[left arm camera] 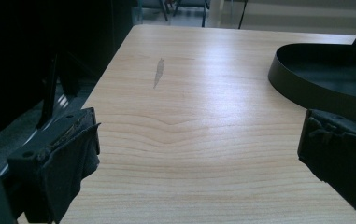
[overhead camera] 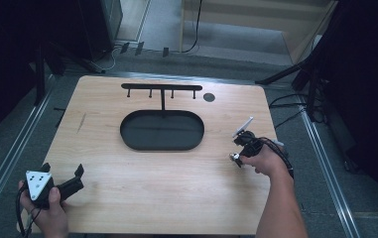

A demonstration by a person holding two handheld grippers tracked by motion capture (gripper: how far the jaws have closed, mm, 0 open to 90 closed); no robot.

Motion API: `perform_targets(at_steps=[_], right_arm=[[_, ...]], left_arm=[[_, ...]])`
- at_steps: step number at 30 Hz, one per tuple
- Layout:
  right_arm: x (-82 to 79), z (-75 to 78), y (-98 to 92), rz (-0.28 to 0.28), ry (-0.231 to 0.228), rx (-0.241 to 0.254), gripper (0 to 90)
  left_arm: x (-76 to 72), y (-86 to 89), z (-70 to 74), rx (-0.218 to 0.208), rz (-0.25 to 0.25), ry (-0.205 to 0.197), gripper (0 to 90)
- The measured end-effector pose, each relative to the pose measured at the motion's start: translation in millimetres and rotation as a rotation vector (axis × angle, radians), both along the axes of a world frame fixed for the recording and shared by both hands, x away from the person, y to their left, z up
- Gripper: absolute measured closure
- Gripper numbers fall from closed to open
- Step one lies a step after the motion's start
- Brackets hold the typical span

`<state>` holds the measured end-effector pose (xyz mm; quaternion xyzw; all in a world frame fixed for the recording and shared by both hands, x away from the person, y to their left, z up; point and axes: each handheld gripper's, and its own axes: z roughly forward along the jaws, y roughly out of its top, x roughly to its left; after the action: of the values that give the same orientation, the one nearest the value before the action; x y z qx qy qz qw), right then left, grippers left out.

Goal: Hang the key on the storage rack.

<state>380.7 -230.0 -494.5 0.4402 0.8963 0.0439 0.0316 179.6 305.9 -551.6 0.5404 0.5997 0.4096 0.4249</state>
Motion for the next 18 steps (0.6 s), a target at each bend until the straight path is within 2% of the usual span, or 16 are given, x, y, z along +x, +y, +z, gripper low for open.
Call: perform_targets(at_steps=[7, 8, 9, 10, 11, 12, 18], right_arm=[[0.8, 19.7, -0.8, 0.016, 0.004, 0.025, 82.5], [1.1, 23.3, -0.1, 0.019, 0.010, 0.030, 87.0], [0.2, 28.0, 1.4, 0.024, -0.001, 0.017, 90.0], [1.5, 35.3, 1.9, 0.019, -0.014, 0.038, 90.0], [1.5, 35.3, 1.9, 0.019, -0.014, 0.038, 90.0], [1.6, 44.0, 5.5, 0.027, -0.019, 0.041, 90.0], [2.7, 56.9, 11.4, 0.034, -0.054, 0.057, 90.0]], left_arm=[[0.1, -0.1, 0.0, 0.001, 0.001, 0.001, 0.0], [0.1, 0.0, 0.0, 0.000, 0.001, 0.001, 0.0], [0.1, 0.0, 0.0, -0.002, 0.001, 0.000, 0.0], [0.0, 0.0, 0.0, -0.002, 0.001, 0.000, 0.0], [0.0, 0.0, 0.0, -0.002, 0.001, 0.000, 0.0], [0.0, 0.2, 0.0, -0.003, 0.000, 0.000, 0.0], [-0.2, 1.2, -0.1, -0.012, -0.001, -0.001, 0.0]])
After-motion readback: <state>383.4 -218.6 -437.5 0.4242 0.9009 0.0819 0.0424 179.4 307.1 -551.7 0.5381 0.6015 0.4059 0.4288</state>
